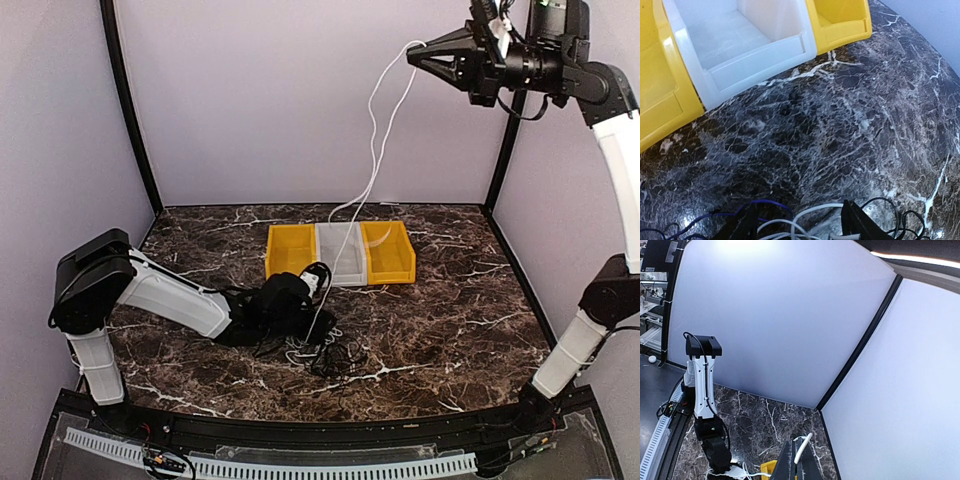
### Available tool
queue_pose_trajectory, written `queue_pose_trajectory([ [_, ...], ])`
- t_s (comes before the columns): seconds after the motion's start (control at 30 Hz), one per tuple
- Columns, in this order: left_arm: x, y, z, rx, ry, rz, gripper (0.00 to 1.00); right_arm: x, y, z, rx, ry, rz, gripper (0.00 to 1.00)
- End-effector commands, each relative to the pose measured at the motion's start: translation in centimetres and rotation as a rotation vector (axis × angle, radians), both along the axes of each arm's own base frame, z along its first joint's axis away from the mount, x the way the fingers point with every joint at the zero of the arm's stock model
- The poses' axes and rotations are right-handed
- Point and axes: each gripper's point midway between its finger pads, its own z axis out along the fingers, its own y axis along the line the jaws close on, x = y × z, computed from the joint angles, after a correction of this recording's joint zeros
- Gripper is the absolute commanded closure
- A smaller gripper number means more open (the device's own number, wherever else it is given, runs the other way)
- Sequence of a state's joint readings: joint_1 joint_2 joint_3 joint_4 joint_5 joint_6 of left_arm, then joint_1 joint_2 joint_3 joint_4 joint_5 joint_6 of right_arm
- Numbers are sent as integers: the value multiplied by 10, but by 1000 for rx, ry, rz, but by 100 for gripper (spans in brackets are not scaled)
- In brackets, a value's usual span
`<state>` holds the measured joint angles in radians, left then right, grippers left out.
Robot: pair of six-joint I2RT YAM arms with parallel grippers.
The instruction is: Untangle the cables
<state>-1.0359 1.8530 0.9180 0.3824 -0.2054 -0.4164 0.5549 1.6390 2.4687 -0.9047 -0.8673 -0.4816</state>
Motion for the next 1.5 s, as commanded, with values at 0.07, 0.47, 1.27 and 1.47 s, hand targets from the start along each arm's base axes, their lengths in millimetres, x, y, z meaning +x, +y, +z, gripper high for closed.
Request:
queue_pose_trajectory([
  [0.07, 6, 31, -17, 112, 69, 87, 41, -12, -45, 53, 109, -135, -88, 100],
  [0.47, 6, 85, -15, 189, 57, 183, 39, 19, -88, 52, 121, -101, -287, 100],
  [1.27, -17, 98, 123, -257, -143, 104, 24, 148, -95, -71, 81, 156, -500, 100],
  [1.47, -19, 110, 136, -273, -159, 142, 24, 176, -92, -95, 56, 196, -521, 100],
])
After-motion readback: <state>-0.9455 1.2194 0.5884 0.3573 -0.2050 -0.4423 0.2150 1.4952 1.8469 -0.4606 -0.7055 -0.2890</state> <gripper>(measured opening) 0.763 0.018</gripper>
